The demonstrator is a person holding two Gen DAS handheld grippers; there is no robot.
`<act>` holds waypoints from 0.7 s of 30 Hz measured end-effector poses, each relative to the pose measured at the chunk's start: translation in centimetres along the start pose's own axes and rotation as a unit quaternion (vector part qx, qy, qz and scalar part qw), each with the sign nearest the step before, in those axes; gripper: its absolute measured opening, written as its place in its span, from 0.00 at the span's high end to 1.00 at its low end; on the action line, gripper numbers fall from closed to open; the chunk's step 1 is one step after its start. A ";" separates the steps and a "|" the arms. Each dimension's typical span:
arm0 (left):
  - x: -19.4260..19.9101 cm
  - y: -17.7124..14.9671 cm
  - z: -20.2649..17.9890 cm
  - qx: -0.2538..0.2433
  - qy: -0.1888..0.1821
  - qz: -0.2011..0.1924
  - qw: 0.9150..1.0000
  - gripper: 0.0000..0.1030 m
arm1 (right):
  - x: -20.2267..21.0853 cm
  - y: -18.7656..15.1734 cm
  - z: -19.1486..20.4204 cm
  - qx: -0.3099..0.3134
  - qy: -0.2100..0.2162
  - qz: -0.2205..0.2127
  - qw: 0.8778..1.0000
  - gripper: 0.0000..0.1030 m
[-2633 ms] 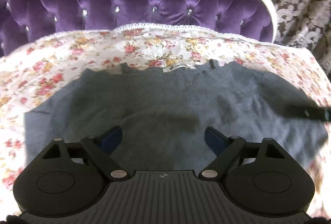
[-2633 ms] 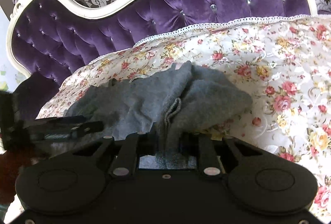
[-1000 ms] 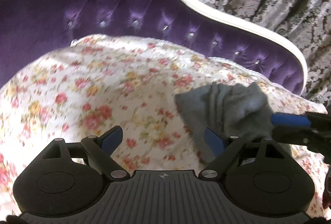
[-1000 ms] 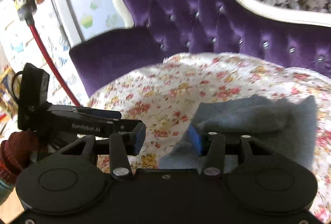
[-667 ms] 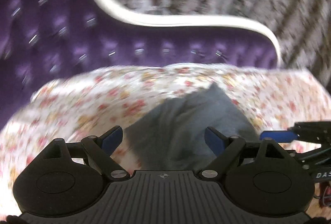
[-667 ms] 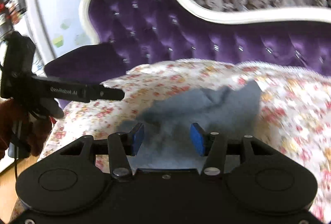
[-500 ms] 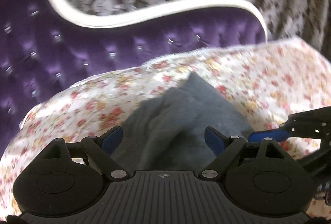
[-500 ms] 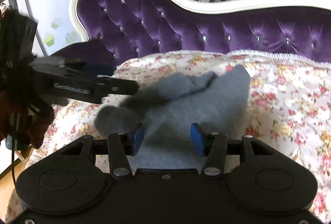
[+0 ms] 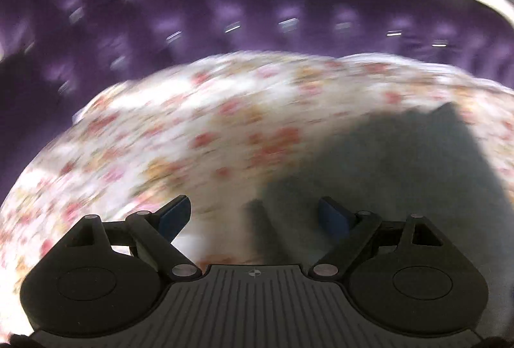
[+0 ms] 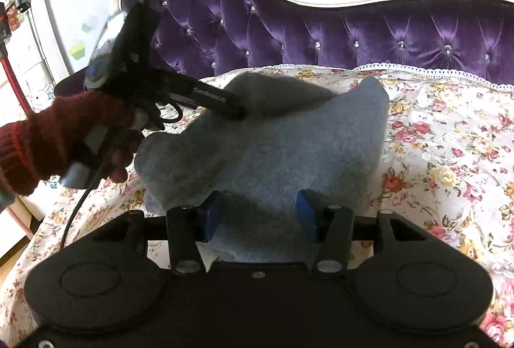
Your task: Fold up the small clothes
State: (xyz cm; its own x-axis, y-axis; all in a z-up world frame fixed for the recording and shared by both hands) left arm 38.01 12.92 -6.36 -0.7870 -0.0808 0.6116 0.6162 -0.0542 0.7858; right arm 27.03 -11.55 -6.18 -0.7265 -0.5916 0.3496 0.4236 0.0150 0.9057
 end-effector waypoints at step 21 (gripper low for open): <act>1.0 -0.4 -0.1 0.093 -0.164 0.056 0.980 0.19 | -2.8 -0.6 12.3 0.272 0.018 -0.031 0.962 0.53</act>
State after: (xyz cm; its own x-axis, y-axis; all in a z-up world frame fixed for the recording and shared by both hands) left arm 37.00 12.76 -6.10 -0.7002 0.2508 0.6684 0.7078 0.1211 0.6960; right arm 22.12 0.00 -4.75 -0.7177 -0.6322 0.2921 0.0275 0.3934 0.9190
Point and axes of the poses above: each gripper's, at about its wrist camera, not at the fingertips, and x roughly against the way its jaws point, z to its left, y to its top, the point moved 2 cm from there along -x, roughly the way its jaws point, and after that the axes turned 10 degrees about -z, right-handed, at the moved point
